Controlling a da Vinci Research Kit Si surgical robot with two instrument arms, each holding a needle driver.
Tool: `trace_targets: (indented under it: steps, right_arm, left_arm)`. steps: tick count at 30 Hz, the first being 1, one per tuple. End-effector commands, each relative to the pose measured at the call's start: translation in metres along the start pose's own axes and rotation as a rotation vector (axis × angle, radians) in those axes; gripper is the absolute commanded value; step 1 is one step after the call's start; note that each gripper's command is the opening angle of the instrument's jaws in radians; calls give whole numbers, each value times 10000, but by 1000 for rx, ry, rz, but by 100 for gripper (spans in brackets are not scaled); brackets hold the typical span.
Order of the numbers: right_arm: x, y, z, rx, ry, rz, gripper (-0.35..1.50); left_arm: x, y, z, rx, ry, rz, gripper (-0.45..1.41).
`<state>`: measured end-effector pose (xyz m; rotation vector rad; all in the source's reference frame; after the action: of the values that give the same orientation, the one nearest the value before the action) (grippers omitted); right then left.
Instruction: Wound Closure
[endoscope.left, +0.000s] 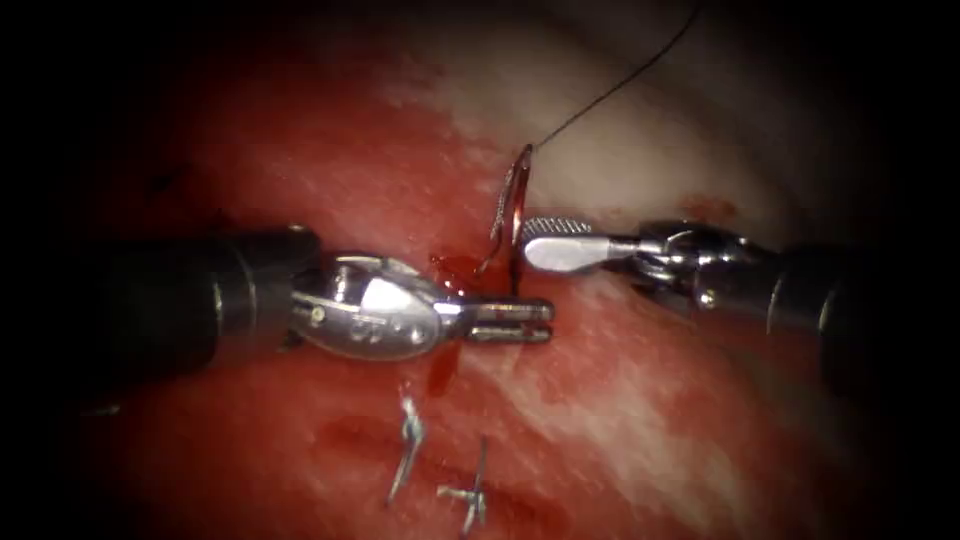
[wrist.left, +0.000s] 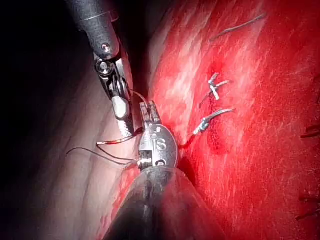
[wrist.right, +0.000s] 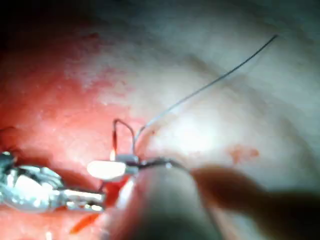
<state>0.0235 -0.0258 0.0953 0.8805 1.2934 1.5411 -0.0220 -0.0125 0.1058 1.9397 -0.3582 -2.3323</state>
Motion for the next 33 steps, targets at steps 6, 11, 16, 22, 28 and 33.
trace_targets:
  steps: [6,11,16,22,28,33]
  right_arm:
    - [2,8,11,-14,-5,3,115]
    - [4,12,10,-26,1,1,116]
    - [3,13,19,-17,-4,0,115]
    - [-1,14,24,0,-16,10,106]
    - [-6,16,28,-17,-51,14,29]
    - [-8,16,28,-1,-80,61,-35]
  left_arm:
    - [0,1,5,-4,7,6,-45]
    - [1,2,4,-7,11,12,-45]
    - [6,4,5,-12,18,18,-45]
    - [6,4,5,-13,21,24,-45]
    - [6,4,4,-17,26,24,-45]
    - [7,5,4,-36,34,25,-45]
